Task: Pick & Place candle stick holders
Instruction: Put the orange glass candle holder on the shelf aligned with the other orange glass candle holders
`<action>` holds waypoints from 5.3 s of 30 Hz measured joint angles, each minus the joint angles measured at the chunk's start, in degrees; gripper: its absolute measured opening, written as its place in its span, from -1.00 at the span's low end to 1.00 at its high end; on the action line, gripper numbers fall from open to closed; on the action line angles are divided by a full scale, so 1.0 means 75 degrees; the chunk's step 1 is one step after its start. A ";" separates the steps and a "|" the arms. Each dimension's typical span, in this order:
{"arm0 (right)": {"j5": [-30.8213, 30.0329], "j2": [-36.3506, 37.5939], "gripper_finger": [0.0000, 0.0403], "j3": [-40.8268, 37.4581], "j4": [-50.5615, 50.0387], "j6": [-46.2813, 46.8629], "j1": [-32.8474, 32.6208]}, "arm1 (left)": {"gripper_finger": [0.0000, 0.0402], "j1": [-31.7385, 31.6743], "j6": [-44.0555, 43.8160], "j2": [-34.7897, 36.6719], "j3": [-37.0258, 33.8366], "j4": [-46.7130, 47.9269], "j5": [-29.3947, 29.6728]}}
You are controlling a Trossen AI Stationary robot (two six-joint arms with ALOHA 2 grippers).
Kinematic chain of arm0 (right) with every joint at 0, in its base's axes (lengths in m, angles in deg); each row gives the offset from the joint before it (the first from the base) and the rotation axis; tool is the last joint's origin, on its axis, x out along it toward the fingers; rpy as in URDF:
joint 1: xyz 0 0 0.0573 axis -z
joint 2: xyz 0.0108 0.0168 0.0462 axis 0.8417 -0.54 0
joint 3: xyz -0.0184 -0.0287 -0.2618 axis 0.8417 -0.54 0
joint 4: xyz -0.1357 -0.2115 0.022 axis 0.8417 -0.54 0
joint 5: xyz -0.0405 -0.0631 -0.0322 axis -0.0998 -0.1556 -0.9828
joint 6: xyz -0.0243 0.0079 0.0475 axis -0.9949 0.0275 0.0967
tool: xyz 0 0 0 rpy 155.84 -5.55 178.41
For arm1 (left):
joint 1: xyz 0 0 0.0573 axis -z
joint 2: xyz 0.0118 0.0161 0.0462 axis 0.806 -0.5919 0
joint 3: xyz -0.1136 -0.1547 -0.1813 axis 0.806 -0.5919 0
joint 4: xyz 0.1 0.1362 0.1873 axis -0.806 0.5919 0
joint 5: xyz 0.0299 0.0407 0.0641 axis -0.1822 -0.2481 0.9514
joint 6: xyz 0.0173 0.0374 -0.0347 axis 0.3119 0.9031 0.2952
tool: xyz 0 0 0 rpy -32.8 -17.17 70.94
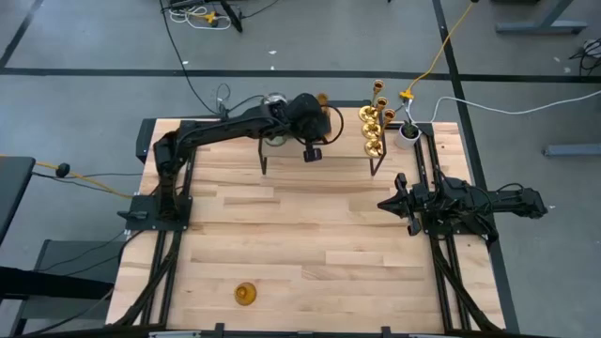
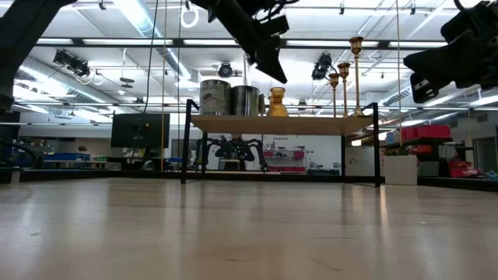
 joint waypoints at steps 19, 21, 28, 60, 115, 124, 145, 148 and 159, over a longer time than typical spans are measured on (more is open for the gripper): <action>0.0000 -0.0002 -0.90 0.0000 0.0002 -0.0002 0.0003 | -0.99 0.0783 -0.0466 0.0808 -0.0003 0.1964 -0.0892; 0.0000 0.0000 -0.90 0.0000 0.0002 0.0000 0.0000 | -0.99 0.0873 -0.0463 0.0890 -0.0017 0.2254 -0.1019; -0.0001 -0.0003 -0.90 0.0000 0.0002 0.0000 0.0000 | -0.99 0.1207 -0.0525 0.1435 -0.0672 0.2555 -0.1057; 0.0000 -0.0003 -0.90 0.0000 0.0002 -0.0002 0.0003 | -0.80 0.5377 -0.2623 0.4662 -0.4718 0.2290 -0.0838; 0.0000 -0.0002 -0.90 0.0000 0.0000 -0.0001 0.0002 | 0.86 0.8724 -0.6409 0.2135 -0.4709 0.1089 0.0249; 0.0000 0.0000 -0.90 0.0000 0.0000 0.0000 0.0003 | 0.86 0.8663 -0.6417 0.1750 -0.4709 0.1151 0.0208; 0.0000 -0.0003 -0.90 0.0000 0.0000 -0.0001 0.0003 | 0.41 0.8570 -0.7204 0.1573 -0.4709 0.1328 -0.0052; 0.0000 -0.0001 -0.90 0.0000 0.0000 -0.0001 0.0001 | 0.30 0.8570 -0.7213 0.1573 -0.4709 0.1325 -0.0052; 0.0000 -0.0003 -0.90 0.0000 0.0000 -0.0002 0.0002 | 0.02 0.8570 -0.7219 0.1573 -0.4709 0.1185 -0.0052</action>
